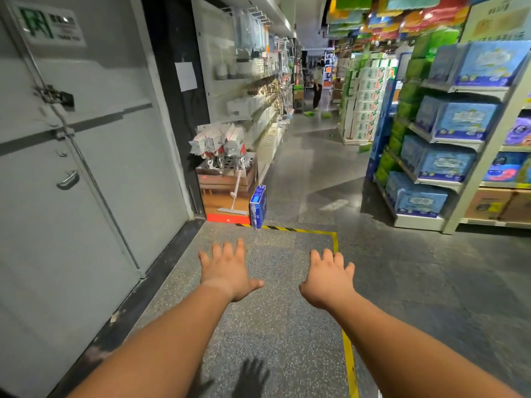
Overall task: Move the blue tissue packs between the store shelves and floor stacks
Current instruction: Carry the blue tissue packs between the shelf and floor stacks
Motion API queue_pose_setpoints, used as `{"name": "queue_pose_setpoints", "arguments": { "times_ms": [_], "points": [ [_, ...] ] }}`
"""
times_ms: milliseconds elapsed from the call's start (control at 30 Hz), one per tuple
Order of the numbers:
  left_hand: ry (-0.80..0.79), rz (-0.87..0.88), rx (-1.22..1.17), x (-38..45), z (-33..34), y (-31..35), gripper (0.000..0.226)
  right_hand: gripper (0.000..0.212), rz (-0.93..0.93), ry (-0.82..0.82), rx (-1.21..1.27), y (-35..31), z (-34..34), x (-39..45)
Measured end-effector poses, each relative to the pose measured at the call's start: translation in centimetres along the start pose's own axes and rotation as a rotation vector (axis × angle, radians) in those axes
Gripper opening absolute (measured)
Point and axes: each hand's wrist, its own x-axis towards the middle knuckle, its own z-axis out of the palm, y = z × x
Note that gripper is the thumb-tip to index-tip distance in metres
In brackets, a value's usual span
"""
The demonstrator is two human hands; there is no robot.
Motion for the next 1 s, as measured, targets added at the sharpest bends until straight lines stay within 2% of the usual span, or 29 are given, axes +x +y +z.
{"name": "queue_pose_setpoints", "arguments": {
  "times_ms": [267,533,800,1000],
  "points": [
    [-0.030,0.013,-0.043,12.1,1.9,8.9,0.119,0.070,0.048,0.000,0.025,8.5,-0.7,11.7],
    [-0.085,-0.088,-0.131,26.2,2.5,18.7,0.118,0.064,0.104,-0.014,0.010,20.1,-4.9,28.4],
    [-0.107,-0.143,-0.147,42.4,2.3,23.9,0.116,0.073,0.029,-0.073,-0.017,23.8,-4.0,45.3],
    [-0.134,-0.186,-0.211,58.0,3.8,27.9,0.111,0.074,-0.017,-0.079,-0.074,27.4,-3.9,61.2]
  ]
}}
